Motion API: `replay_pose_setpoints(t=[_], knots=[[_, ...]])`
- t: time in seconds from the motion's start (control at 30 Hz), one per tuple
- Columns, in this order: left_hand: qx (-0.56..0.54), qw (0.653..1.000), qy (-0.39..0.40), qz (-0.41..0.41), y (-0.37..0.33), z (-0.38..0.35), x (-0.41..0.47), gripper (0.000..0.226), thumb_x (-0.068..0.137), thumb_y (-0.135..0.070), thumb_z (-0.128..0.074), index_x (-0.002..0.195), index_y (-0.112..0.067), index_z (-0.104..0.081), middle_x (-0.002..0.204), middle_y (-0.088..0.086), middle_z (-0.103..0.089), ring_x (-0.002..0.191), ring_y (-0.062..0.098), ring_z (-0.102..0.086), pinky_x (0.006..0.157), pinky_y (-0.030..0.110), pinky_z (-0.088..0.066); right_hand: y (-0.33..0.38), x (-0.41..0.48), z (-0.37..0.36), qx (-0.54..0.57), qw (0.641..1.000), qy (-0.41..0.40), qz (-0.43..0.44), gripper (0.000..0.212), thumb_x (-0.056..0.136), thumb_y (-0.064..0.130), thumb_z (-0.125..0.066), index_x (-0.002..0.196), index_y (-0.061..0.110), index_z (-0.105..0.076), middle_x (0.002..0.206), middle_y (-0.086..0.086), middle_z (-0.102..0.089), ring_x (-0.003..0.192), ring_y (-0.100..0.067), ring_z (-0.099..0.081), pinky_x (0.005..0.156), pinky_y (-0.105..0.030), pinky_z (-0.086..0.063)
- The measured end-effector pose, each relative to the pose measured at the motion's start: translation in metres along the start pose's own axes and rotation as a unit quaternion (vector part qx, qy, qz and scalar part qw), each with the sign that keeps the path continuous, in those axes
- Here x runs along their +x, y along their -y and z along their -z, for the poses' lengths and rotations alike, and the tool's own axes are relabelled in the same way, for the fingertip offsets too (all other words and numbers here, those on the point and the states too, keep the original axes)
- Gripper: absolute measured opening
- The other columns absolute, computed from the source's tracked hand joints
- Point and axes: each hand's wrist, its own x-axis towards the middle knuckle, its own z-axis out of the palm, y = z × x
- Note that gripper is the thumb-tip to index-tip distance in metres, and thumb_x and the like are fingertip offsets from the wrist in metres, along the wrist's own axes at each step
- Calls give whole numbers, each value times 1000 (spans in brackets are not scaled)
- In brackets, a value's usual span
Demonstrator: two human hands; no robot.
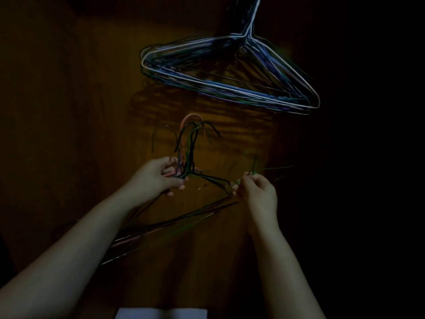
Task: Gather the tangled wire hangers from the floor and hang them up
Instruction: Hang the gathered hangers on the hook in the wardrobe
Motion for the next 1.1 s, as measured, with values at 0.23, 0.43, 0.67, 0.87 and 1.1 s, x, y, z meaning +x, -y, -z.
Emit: replay_pose_setpoints(t=[0.23,0.43,0.67,0.87,1.1], knots=[[14,1000,-5,2,-5,4,1,24,85,8,-57,94,-14,-52,88,-1,-64,57,-4,-64,43,11,-42,18,1,3,153,987,8,-52,10,97,10,-49,93,5,-57,84,-6,-62,75,-9,-63,55,-12,-53],[-3,1000,-19,-12,-6,11,-5,27,85,8,-56,93,-18,-55,82,-5,-68,62,-2,-65,54,16,-47,31,2,0,201,977,15,-62,13,97,11,-50,86,11,-56,83,-5,-64,72,-7,-65,54,-12,-52],[9,999,-26,-30,-16,22,-5,30,83,9,-58,93,-19,-56,73,-7,-71,63,0,-66,50,11,-46,46,9,-4,200,980,-8,-4,22,97,17,-51,77,12,-60,64,2,-63,49,-1,-57,46,-13,-41],[-8,999,-38,-36,-27,36,2,30,82,11,-57,90,-18,-55,69,-12,-71,62,-2,-66,50,11,-47,90,32,-10,201,979,-4,-15,24,96,24,-54,74,16,-60,49,9,-61,39,-1,-49,46,-16,-33],[-43,997,-51,-51,-48,53,27,31,79,15,-58,90,-14,-54,76,-2,-68,57,1,-65,48,12,-47,158,61,-26,266,964,23,7,26,97,21,-53,72,13,-55,44,9,-59,37,1,-52,39,-10,-38]])
